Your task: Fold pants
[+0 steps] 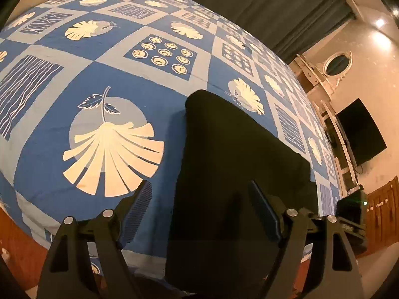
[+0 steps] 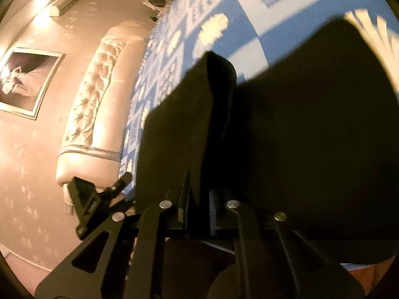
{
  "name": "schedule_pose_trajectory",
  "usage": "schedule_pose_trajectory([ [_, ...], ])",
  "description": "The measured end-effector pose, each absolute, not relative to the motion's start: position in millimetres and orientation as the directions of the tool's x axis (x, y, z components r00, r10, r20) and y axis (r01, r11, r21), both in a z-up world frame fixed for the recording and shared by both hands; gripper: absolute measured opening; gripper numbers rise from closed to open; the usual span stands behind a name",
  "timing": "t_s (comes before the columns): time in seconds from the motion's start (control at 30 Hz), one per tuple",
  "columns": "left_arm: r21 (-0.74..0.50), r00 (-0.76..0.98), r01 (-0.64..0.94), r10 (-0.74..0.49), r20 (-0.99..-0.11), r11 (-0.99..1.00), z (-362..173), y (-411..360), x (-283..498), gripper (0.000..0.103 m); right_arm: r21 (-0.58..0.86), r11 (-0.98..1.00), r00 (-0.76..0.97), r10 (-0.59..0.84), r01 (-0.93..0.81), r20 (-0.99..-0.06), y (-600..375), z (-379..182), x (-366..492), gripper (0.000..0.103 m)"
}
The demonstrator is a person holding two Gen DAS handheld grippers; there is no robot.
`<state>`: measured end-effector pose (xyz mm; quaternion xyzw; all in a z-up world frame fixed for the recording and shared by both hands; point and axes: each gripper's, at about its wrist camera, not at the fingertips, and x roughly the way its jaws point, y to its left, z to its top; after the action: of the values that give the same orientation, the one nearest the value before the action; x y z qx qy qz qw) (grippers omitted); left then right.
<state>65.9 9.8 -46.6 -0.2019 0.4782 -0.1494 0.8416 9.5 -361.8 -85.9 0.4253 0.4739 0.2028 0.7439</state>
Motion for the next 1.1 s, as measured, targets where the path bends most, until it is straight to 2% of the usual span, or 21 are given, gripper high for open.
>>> schedule_pose_trajectory([
  [0.3,-0.500,0.488,0.029,-0.449,-0.749,0.866,-51,14,68,0.078,0.781,0.615,0.528,0.632,0.103,-0.567,-423,-49,-23,0.010],
  [0.63,-0.471,0.442,0.115,-0.470,-0.764,0.874,-53,-9,63,0.078,0.752,0.634,0.499,0.600,0.181,-0.626,-453,-73,-30,0.010],
  [0.9,-0.490,0.395,0.110,-0.490,-0.777,0.865,-62,-17,62,0.078,0.718,0.665,0.462,0.581,0.206,-0.670,-458,-90,-28,0.010],
  [1.1,-0.478,0.386,0.103,-0.478,-0.789,0.872,-63,-14,62,0.078,0.760,0.614,0.469,0.618,0.213,-0.631,-464,-96,-35,0.013],
])
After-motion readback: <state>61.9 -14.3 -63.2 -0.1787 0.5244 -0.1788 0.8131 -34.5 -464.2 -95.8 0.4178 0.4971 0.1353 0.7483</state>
